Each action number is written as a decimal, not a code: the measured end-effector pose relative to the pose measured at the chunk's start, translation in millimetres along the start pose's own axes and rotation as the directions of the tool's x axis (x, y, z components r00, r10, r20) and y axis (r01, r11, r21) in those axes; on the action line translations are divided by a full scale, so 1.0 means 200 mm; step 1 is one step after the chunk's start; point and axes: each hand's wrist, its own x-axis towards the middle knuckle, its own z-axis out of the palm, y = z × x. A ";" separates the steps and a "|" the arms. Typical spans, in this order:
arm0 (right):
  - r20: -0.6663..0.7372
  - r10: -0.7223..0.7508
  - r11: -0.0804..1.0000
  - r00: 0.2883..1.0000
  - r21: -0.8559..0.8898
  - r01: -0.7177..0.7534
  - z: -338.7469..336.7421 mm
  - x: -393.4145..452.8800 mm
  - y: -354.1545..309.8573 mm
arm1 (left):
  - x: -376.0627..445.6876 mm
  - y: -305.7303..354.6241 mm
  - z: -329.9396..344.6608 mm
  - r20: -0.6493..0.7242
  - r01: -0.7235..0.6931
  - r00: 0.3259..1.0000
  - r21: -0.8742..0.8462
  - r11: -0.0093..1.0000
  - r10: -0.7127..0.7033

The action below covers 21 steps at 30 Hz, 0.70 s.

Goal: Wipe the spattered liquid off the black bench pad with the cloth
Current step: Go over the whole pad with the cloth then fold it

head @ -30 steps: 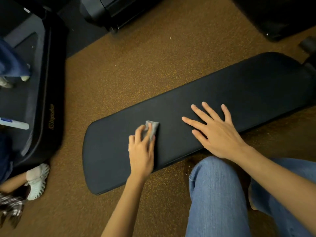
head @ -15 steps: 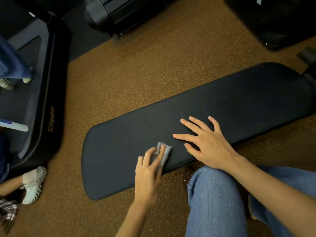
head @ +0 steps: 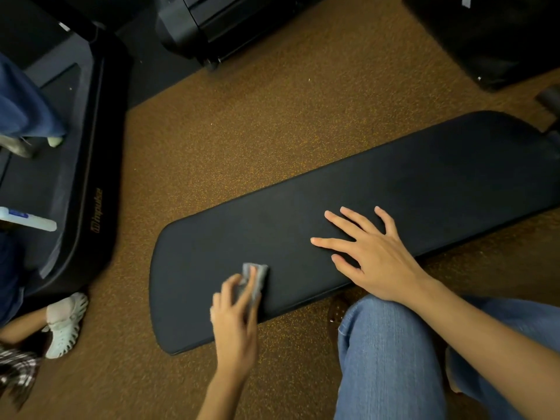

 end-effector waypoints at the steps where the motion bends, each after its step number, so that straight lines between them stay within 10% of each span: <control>1: -0.002 -0.003 1.000 1.000 -0.004 0.003 0.00 0.00 0.00 | -0.05 0.00 0.00 0.026 -0.013 1.000 0.001 1.000 0.013; 9: 0.013 -0.013 1.000 1.000 -0.024 0.013 0.00 -0.01 0.02 | 0.14 -0.33 -0.19 -0.165 0.371 0.917 0.019 0.928 -0.363; 16: 0.010 -0.014 0.999 1.000 -0.038 0.015 0.00 0.00 -0.01 | -0.13 -0.11 -0.08 -0.021 0.037 0.999 0.041 0.998 -0.036; 21: 0.016 -0.008 0.998 1.000 -0.059 0.009 0.00 0.00 -0.01 | 0.06 -0.43 -0.22 -0.122 0.221 0.971 0.147 0.964 -0.204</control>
